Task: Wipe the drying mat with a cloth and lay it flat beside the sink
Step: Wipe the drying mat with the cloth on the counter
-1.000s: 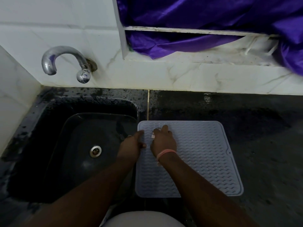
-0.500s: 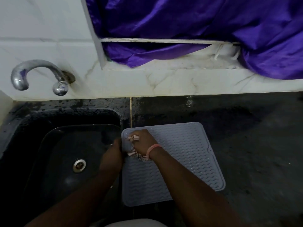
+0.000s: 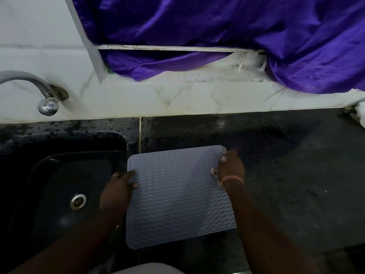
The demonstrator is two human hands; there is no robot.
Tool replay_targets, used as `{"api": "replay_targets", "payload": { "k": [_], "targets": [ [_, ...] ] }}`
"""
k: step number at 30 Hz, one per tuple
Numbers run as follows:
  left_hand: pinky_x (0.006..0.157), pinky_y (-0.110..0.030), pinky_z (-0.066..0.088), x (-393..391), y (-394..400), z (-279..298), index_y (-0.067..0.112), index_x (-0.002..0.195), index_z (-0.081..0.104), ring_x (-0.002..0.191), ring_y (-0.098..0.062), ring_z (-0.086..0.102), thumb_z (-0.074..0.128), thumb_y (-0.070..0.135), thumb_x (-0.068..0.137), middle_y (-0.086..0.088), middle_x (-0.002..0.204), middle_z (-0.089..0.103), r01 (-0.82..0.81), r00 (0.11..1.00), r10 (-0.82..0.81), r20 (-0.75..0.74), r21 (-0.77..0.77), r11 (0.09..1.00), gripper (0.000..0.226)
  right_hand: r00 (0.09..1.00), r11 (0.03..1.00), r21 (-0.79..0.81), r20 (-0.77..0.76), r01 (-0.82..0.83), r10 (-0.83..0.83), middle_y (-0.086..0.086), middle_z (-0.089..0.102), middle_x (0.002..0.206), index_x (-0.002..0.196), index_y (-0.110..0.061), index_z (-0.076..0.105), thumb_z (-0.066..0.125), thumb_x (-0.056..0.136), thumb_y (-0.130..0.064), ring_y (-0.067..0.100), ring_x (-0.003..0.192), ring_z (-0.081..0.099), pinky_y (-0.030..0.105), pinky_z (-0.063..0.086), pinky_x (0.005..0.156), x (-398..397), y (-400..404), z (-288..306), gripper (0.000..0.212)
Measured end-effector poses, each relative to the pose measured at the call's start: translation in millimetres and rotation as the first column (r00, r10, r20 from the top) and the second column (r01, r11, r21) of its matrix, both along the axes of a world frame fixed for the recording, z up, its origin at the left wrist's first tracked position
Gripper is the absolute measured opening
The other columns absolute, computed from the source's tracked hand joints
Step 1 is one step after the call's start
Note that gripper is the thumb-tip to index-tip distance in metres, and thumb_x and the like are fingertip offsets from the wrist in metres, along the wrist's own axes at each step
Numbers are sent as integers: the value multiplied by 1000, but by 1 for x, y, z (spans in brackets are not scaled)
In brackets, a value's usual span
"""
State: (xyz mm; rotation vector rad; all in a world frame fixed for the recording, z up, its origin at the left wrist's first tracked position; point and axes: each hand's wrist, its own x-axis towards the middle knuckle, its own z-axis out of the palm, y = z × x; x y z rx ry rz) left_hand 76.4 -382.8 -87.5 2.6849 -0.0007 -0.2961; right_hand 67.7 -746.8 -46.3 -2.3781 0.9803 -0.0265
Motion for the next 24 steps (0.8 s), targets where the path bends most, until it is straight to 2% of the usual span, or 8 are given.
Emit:
{"api": "replay_targets", "payload": {
  "k": [3, 5, 12, 15, 17, 19, 21, 24],
  "targets": [
    [83, -43, 55, 2, 2, -2, 42, 140, 47, 105, -30, 64, 56, 39, 96, -12, 140, 45, 4, 1000, -4, -19, 19, 1000, 44, 995, 988, -123, -66, -89, 81, 19, 54, 125, 122, -12, 59, 54, 96, -21, 38, 108, 58, 43, 50, 94, 3, 15, -16, 28],
    [83, -42, 55, 3, 3, -3, 42, 140, 47, 104, -29, 64, 56, 39, 96, -12, 140, 45, 2, 1000, -2, -24, 18, 1000, 45, 996, 992, -115, -78, -43, 35, 20, 48, 128, 119, -9, 59, 50, 98, -21, 37, 106, 57, 41, 51, 91, 8, 16, -19, 27],
    [80, -39, 53, 2, 0, -7, 41, 141, 45, 107, -28, 63, 54, 37, 97, -13, 143, 44, -18, 999, 17, -37, -10, 1000, 44, 983, 998, -19, -176, -65, 60, 24, 57, 125, 114, -4, 61, 51, 93, -14, 33, 117, 54, 34, 48, 82, 26, 14, -17, 25],
    [81, -38, 49, 0, 3, -7, 44, 144, 42, 109, -27, 62, 52, 40, 98, -12, 141, 45, -22, 998, 21, -61, -18, 1000, 47, 979, 991, -65, -176, -118, 105, 13, 63, 117, 106, -5, 62, 50, 93, -16, 29, 115, 57, 34, 42, 94, 24, 29, -23, 21],
    [84, -38, 49, 3, 7, -8, 46, 146, 39, 111, -26, 61, 52, 41, 98, -10, 136, 48, 2, 996, -4, -87, -20, 1000, 49, 980, 990, -58, -162, -129, 118, 5, 60, 116, 106, -3, 60, 51, 93, -17, 27, 111, 57, 31, 36, 83, 22, 37, -26, 22],
    [86, -37, 50, 6, 12, -9, 46, 147, 36, 109, -24, 61, 51, 39, 99, -11, 133, 51, 41, 992, -44, -115, -31, 999, 51, 972, 980, -62, -154, -192, 180, 12, 62, 116, 107, -2, 62, 50, 93, -15, 27, 111, 54, 29, 37, 82, 22, 46, -28, 22],
    [88, -37, 52, 9, 15, -9, 44, 147, 36, 106, -21, 63, 51, 37, 99, -10, 130, 56, 69, 990, -75, -120, -56, 996, 51, 964, 973, -24, -146, -229, 223, 17, 62, 114, 108, -2, 62, 51, 92, -13, 30, 116, 50, 32, 42, 90, 22, 52, -27, 23],
    [93, -39, 51, 11, 13, -7, 40, 147, 39, 109, -22, 63, 50, 36, 100, -8, 131, 59, 80, 990, -89, -105, -86, 993, 48, 949, 964, 21, -174, -264, 264, 19, 57, 124, 114, -6, 59, 54, 89, -19, 30, 113, 51, 34, 44, 91, 23, 60, -20, 29]
  ]
}}
